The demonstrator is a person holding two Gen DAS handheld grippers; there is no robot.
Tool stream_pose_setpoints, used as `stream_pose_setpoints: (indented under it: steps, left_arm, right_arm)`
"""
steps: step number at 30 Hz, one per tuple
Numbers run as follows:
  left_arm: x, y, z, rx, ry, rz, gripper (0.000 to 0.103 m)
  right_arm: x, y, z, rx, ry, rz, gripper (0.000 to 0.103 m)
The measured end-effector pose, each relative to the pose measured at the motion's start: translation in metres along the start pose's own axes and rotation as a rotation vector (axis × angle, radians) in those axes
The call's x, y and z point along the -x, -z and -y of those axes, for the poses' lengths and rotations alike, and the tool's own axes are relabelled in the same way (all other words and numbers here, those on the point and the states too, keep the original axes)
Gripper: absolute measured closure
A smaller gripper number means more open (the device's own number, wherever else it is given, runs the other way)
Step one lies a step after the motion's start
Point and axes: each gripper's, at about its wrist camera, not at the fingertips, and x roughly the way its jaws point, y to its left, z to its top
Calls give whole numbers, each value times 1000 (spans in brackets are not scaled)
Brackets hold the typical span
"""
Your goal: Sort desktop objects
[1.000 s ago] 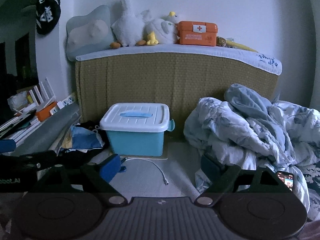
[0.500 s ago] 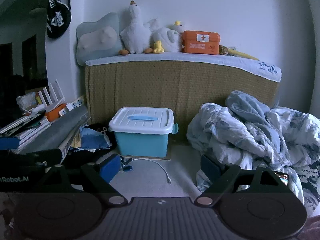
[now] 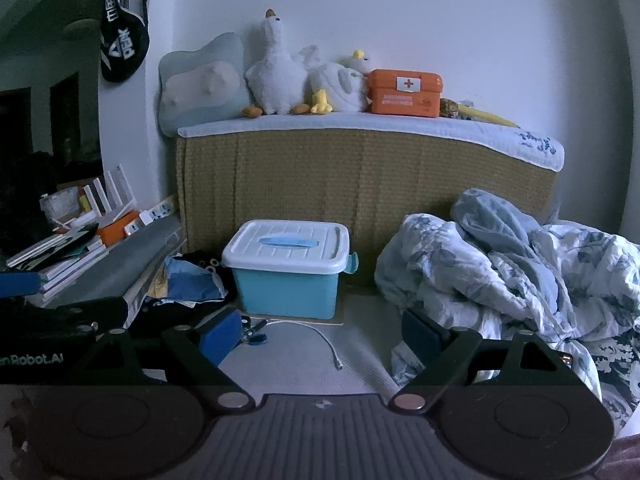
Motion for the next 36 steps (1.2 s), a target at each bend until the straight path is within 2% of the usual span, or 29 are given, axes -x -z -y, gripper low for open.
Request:
stream_pose_setpoints:
  steps: [36]
  left_arm:
    - [0, 6, 0, -8, -3, -24, 0]
  right_arm:
    - [-1, 4, 3, 7, 11, -20, 13]
